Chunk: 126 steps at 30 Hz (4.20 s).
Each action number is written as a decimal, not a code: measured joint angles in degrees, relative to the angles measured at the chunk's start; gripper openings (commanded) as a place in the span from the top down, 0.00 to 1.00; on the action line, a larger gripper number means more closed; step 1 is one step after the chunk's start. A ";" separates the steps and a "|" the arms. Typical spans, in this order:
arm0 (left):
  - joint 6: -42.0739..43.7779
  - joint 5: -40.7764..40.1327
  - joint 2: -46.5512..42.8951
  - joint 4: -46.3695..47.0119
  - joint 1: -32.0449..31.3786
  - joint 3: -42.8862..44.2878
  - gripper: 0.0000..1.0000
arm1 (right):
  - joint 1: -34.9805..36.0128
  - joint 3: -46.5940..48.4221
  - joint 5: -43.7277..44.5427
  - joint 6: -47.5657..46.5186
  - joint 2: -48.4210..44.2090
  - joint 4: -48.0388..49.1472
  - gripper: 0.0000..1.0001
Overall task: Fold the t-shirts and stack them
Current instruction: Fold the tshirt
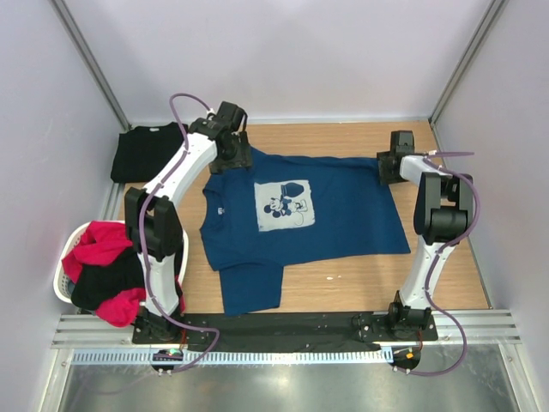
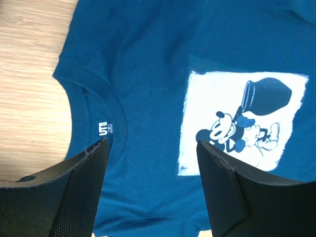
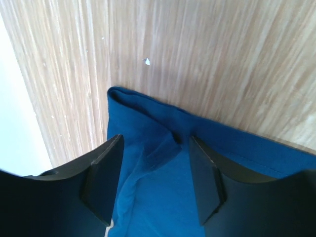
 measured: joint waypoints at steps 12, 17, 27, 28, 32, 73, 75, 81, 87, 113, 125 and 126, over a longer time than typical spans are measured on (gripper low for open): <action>-0.02 -0.17 -0.09 0.46 1.22 -0.24 0.27 | 0.00 5.11 0.83 -2.03 1.99 -2.25 0.99; -0.63 -0.85 1.16 3.45 2.08 3.37 0.27 | 0.00 7.41 2.34 -7.41 1.99 -3.45 0.99; -7.61 -3.45 13.64 18.14 3.23 10.45 0.17 | 0.11 12.68 1.92 -29.03 2.10 -7.85 0.99; -8.50 -4.00 15.54 19.04 3.23 11.34 0.16 | 0.13 13.09 1.79 -31.36 2.10 -7.74 0.99; -11.02 -6.58 21.86 21.94 3.23 14.99 0.14 | 0.48 12.26 1.62 -37.27 2.10 -7.23 0.99; 1.22 -15.13 -0.83 28.92 -5.25 -9.97 1.00 | 0.59 7.65 0.33 -42.42 2.34 -7.17 0.99; -0.22 -15.10 -6.80 28.59 -8.92 -16.48 0.91 | 0.59 7.65 0.37 -42.47 2.51 -7.30 0.99; -4.57 -11.23 -12.28 19.19 -16.46 -27.58 0.21 | 0.59 7.63 0.59 -43.10 2.67 -8.02 0.99; -4.90 -10.91 -12.28 9.92 -13.88 -26.60 0.14 | 0.59 6.82 1.29 -43.69 2.67 -8.31 0.99; 3.15 0.61 14.36 3.74 -12.37 -2.95 0.59 | 0.59 6.21 1.49 -44.35 2.67 -8.15 0.99; 3.63 -2.05 3.48 1.49 -13.68 -14.43 1.00 | 0.59 6.03 1.49 -44.35 2.62 -7.93 0.99; 2.89 -2.60 0.72 1.14 -13.64 -16.72 1.00 | 0.59 5.97 1.49 -44.35 2.62 -7.89 0.99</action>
